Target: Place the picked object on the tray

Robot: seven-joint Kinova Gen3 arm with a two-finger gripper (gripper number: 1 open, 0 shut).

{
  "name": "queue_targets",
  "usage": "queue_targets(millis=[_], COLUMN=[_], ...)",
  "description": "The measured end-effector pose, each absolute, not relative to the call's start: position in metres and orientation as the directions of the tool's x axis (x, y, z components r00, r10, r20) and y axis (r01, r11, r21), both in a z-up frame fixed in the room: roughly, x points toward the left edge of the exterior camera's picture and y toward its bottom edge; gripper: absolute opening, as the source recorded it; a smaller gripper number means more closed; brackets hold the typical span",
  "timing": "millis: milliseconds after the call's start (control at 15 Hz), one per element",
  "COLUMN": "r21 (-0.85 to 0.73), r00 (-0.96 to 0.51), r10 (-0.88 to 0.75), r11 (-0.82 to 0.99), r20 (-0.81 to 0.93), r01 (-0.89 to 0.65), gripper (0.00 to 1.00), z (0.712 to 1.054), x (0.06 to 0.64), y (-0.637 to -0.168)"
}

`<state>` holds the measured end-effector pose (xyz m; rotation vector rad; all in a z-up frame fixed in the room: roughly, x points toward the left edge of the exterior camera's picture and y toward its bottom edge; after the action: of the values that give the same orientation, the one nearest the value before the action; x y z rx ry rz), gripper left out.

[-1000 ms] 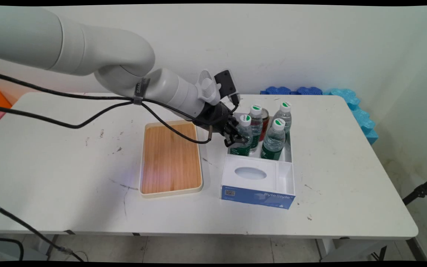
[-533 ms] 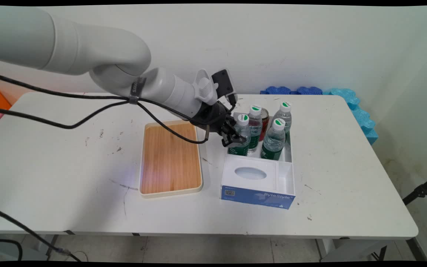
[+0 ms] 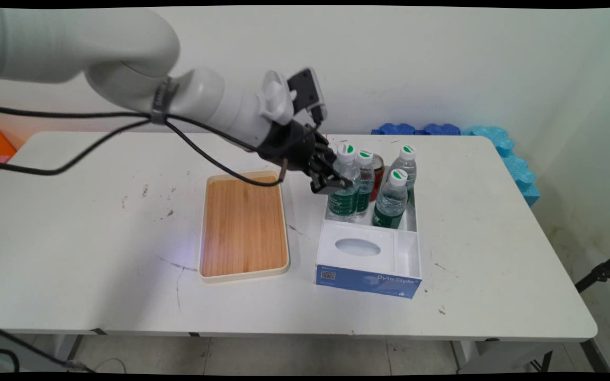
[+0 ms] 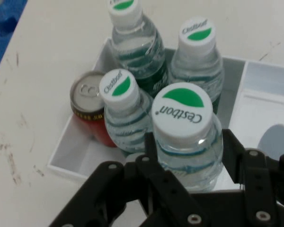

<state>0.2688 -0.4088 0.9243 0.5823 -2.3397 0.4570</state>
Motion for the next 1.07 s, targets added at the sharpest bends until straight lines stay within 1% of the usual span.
queue_targets(millis=[267, 533, 800, 1067], r21=[-0.165, -0.168, -0.172, -0.173], r00=[-0.655, -0.646, -0.647, -0.655], r10=[-0.258, -0.257, -0.27, -0.285], r11=[0.844, 0.837, 0.827, 0.822], r20=[0.71, 0.719, 0.713, 0.7], r01=[-0.511, -0.521, -0.535, -0.543], gripper=[0.0, 0.0, 0.0, 0.0], z=[0.953, 0.971, 0.975, 0.968], x=[0.293, 0.335, 0.379, 0.417], y=[-0.403, -0.401, -0.401, -0.401])
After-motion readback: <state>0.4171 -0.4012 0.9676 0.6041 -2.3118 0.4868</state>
